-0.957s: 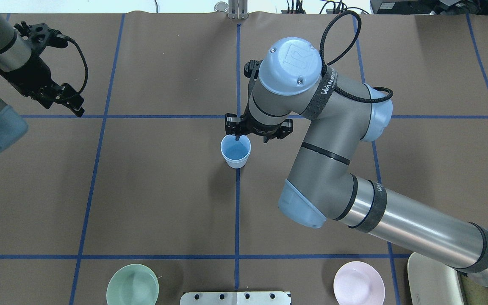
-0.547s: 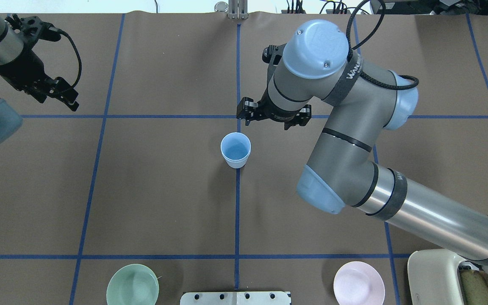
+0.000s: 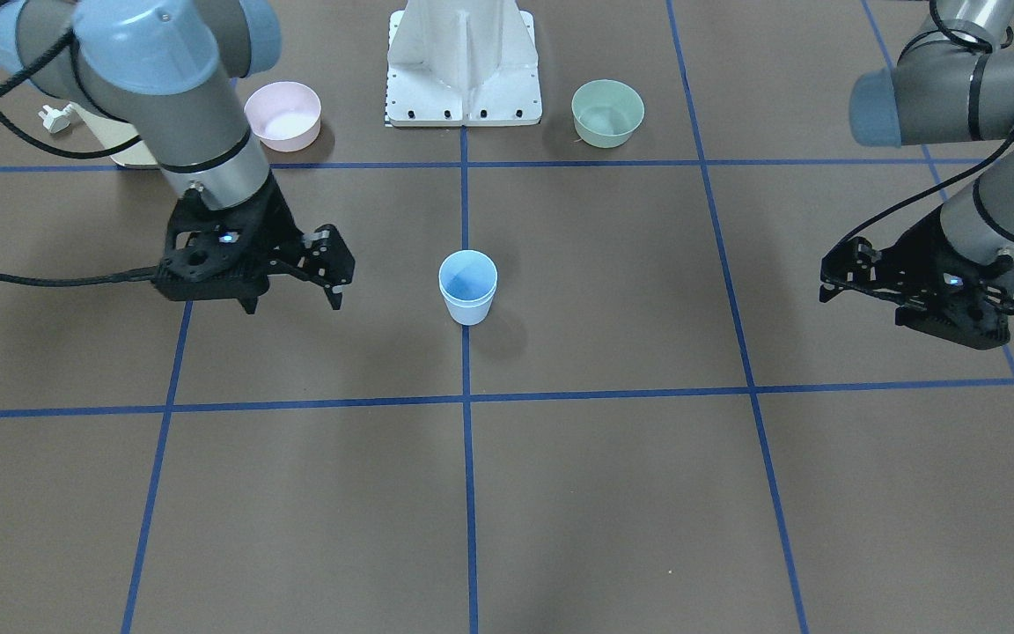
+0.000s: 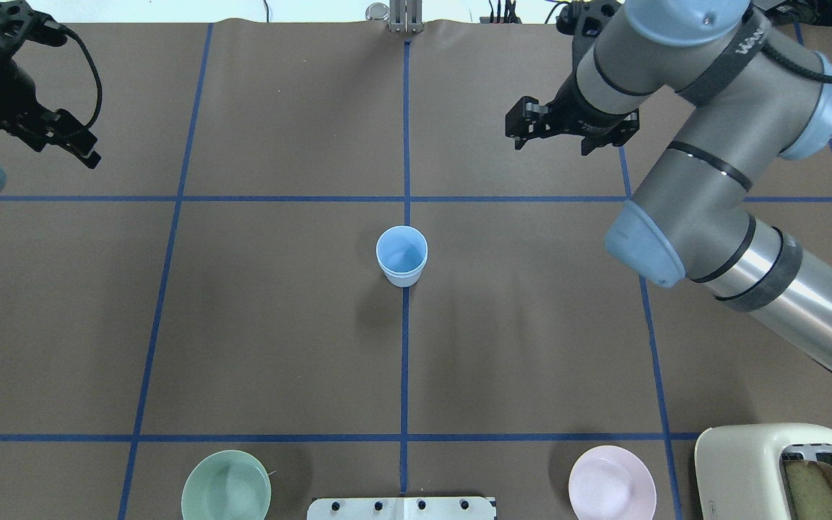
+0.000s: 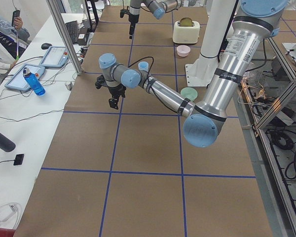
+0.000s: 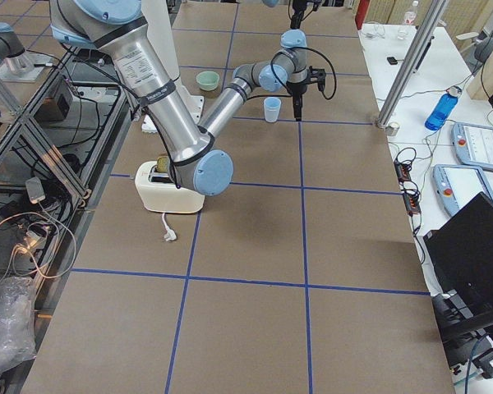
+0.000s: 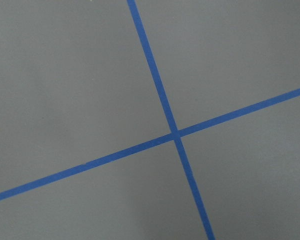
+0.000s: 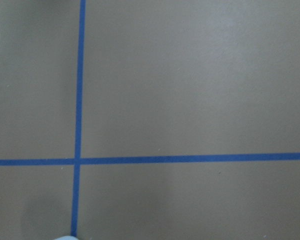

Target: Stack blue cups with both arms

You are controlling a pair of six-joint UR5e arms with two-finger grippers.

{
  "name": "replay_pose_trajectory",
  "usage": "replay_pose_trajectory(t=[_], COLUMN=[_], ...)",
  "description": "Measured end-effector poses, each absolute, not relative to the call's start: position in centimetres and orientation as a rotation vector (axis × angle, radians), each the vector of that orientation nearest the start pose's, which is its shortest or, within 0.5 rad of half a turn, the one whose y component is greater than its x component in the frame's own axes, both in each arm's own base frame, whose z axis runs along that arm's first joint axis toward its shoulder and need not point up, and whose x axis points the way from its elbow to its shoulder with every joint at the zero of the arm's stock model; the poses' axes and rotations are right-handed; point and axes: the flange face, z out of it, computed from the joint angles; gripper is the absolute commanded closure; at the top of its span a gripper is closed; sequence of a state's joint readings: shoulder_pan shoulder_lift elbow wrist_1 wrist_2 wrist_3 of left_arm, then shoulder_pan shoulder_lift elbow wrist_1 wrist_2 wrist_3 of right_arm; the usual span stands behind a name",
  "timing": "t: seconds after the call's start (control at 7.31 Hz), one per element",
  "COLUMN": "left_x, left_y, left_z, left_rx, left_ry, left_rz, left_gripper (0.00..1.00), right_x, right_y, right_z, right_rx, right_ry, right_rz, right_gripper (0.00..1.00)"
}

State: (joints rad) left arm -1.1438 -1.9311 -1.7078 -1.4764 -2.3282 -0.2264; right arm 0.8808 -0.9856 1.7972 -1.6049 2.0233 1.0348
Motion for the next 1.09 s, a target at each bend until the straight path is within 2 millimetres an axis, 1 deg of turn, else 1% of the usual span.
replay_pose_trajectory(t=[0.14,0.27,0.41,0.55,0.68,0.82,0.96,1.09], left_x=[17.7,15.6,13.2,10.7,7.9,5.6,3.7,2.1], left_y=[-58.9,-59.2,-59.6,-60.0,-60.2,-60.4,-60.4,-60.3], left_z=[41.6,43.4,45.1,46.9,49.1,50.8,52.4,54.0], left_rx=[0.132,0.14,0.151,0.159,0.163,0.167,0.163,0.154], left_ry=[0.823,0.812,0.8,0.789,0.777,0.769,0.764,0.76], left_rz=[0.353,0.364,0.375,0.383,0.387,0.388,0.383,0.372], left_gripper=[0.03,0.02,0.02,0.02,0.02,0.02,0.02,0.02], right_x=[-30.9,-28.2,-24.7,-20.2,-15.2,-10.7,-6.8,-3.3], right_y=[-56.3,-57.3,-58.1,-58.7,-58.7,-58.2,-57.1,-55.6], right_z=[24.4,26.7,29.7,33.0,36.5,40.1,43.8,47.4], right_rx=[0.173,0.184,0.173,0.139,0.109,0.099,0.095,0.094], right_ry=[-0.844,-0.816,-0.794,-0.789,-0.793,-0.79,-0.776,-0.757], right_rz=[0.154,0.138,0.144,0.179,0.196,0.176,0.151,0.127], right_gripper=[0.0,0.0,0.0,0.0,0.0,0.0,0.0,0.0])
